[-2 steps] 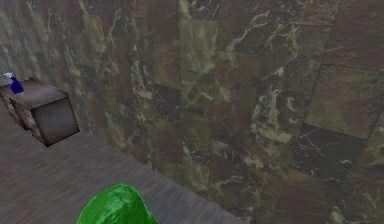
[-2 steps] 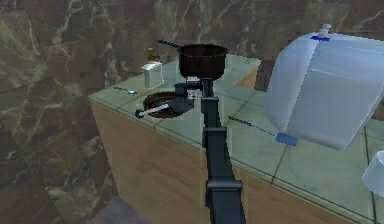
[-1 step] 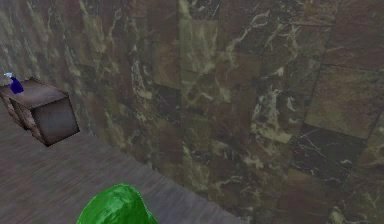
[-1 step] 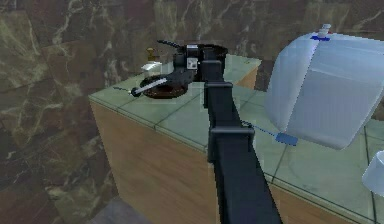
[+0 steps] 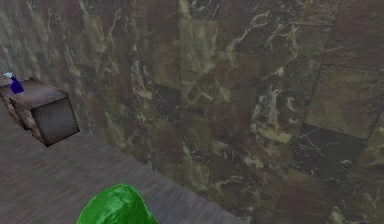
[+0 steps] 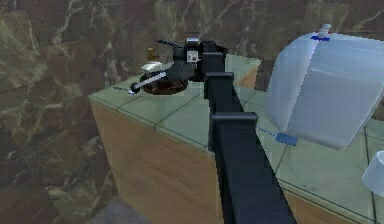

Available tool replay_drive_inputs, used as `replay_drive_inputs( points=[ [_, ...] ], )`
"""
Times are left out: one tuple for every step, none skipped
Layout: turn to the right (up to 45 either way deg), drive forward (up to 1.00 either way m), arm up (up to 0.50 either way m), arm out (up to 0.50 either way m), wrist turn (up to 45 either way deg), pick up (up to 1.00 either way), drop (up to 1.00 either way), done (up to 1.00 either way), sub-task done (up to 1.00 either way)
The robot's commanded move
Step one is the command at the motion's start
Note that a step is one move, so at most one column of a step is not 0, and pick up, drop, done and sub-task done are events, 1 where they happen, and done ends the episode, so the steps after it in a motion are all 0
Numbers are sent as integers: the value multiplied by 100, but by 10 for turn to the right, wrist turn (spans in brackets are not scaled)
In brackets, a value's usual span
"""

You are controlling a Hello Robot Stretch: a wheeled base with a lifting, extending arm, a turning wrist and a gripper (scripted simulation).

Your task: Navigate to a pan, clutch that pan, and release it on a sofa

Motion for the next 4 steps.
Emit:
replay_drive_inputs(
  points=[
    [0, 0, 0, 0, -450, 0, 0, 0, 0],
    [0, 0, 0, 0, -360, 0, 0, 0, 0],
    [0, 0, 0, -48, 0, 0, 0, 0, 0],
    [-450, 0, 0, 0, 0, 0, 0, 0, 0]
  ],
)
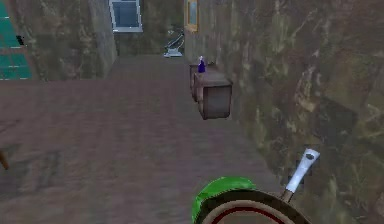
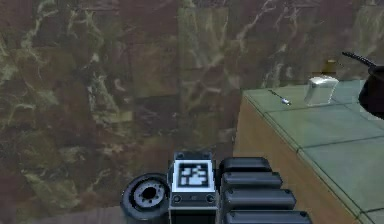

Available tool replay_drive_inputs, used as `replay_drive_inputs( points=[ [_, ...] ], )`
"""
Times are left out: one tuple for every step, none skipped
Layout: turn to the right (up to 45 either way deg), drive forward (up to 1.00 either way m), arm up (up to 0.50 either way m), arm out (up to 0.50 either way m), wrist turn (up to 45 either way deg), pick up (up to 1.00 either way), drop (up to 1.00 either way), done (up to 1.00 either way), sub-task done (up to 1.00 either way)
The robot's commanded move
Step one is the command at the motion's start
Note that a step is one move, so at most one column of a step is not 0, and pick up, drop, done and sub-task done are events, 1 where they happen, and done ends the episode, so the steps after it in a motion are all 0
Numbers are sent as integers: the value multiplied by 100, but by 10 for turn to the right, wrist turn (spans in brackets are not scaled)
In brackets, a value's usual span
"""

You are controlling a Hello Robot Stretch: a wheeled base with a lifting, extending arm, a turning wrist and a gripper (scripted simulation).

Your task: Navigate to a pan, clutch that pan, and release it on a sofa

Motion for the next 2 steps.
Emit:
replay_drive_inputs(
  points=[
    [-450, 0, 0, 0, 0, 0, 0, 0, 0],
    [-210, 0, 0, 0, 0, 0, 0, 0, 0]
  ],
)
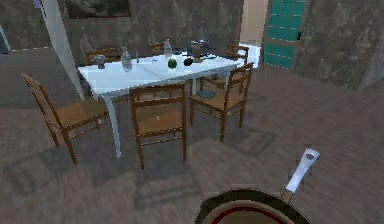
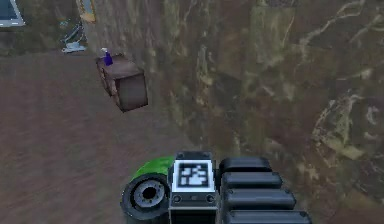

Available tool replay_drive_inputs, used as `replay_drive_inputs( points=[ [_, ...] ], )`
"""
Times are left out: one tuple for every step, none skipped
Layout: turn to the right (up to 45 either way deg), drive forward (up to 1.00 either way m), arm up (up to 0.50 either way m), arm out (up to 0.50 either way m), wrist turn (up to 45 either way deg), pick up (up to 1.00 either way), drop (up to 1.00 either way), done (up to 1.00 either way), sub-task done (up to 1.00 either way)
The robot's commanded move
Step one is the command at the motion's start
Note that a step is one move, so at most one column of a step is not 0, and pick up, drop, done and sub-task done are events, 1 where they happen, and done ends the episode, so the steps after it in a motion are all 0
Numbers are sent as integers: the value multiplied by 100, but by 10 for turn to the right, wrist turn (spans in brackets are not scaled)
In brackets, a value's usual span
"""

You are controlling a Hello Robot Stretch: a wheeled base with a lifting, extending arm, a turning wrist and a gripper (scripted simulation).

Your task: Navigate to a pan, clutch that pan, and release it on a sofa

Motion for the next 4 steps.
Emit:
replay_drive_inputs(
  points=[
    [0, 50, 0, 0, 0, 0, 0, 0, 0],
    [390, 0, 0, 0, 0, 0, 0, 0, 0],
    [0, 100, 0, 0, 0, 0, 0, 0, 0],
    [60, 0, 0, 0, 0, 0, 0, 0, 0]
  ],
)
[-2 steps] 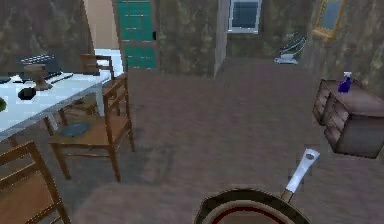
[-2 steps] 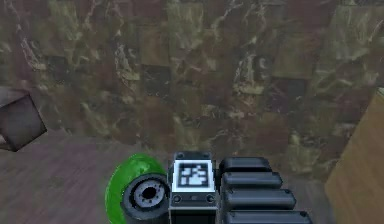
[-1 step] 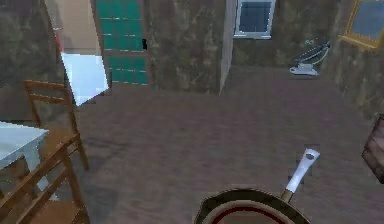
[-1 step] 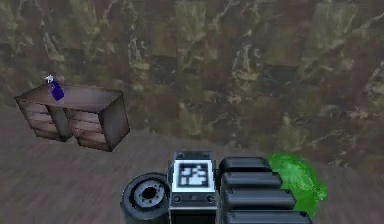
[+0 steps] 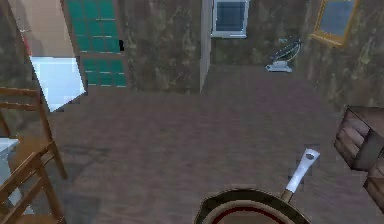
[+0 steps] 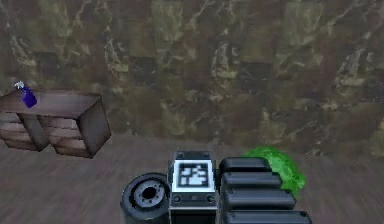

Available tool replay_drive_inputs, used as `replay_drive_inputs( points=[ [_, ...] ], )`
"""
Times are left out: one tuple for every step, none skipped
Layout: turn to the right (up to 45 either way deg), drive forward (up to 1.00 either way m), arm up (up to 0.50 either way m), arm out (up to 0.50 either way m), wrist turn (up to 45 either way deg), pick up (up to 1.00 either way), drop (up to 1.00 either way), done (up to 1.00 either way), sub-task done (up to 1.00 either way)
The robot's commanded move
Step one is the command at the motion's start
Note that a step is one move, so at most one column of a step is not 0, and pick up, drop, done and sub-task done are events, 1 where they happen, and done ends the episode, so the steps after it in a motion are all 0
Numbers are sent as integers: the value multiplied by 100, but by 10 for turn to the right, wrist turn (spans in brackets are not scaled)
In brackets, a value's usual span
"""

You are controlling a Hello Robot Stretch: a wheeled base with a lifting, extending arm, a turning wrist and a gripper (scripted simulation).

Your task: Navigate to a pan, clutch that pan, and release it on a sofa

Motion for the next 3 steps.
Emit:
replay_drive_inputs(
  points=[
    [0, 55, 0, 0, 0, 0, 0, 0, 0],
    [-330, 0, 0, 0, 0, 0, 0, 0, 0],
    [0, 100, 0, 0, 0, 0, 0, 0, 0]
  ],
)
